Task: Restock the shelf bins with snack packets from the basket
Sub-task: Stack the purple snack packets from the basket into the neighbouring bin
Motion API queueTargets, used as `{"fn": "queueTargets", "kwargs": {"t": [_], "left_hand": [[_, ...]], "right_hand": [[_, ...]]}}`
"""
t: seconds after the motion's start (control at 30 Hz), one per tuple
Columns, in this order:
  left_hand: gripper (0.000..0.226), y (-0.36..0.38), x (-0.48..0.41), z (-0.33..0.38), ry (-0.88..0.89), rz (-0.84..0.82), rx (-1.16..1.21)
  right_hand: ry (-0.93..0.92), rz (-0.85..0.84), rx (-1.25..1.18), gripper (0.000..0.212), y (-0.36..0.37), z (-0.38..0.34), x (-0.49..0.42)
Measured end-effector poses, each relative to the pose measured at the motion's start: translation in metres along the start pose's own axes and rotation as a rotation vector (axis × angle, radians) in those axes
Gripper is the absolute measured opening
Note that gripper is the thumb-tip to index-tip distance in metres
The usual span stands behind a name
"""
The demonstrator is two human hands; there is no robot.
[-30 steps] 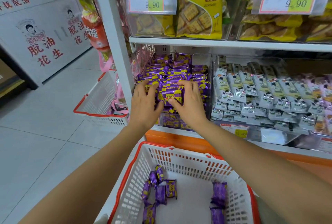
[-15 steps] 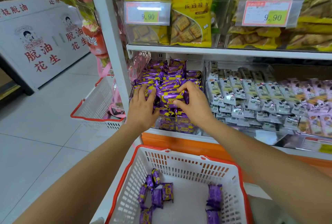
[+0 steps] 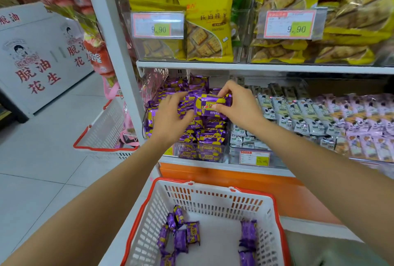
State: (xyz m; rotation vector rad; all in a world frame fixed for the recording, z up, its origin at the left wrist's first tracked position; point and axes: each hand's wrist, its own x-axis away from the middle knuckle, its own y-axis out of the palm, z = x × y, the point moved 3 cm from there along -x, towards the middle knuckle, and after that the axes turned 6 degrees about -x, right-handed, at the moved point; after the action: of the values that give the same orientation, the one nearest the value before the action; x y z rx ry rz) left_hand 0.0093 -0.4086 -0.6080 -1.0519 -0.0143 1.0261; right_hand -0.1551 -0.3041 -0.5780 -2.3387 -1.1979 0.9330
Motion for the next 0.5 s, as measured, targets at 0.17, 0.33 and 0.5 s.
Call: {"fn": "queueTargets", "kwargs": {"t": [0.17,0.33,0.5], "left_hand": [[0.056,0.017,-0.018,0.013,-0.071,-0.166,0.198],[0.045,0.025,-0.040,0.015,-0.145,-0.126,0.287],[0.046,0.035,-0.054,0.012,-0.149,-0.129,0.208]], "right_hand": [[-0.014,-0.006,-0.024,0.022,0.001,0.005,0.001],[-0.116,-0.040,0.217,0.032,-0.016,0.005,-0.008],[-0.032,-0.257,0.515,0.081,-0.014,0.031,-0.013]]}}
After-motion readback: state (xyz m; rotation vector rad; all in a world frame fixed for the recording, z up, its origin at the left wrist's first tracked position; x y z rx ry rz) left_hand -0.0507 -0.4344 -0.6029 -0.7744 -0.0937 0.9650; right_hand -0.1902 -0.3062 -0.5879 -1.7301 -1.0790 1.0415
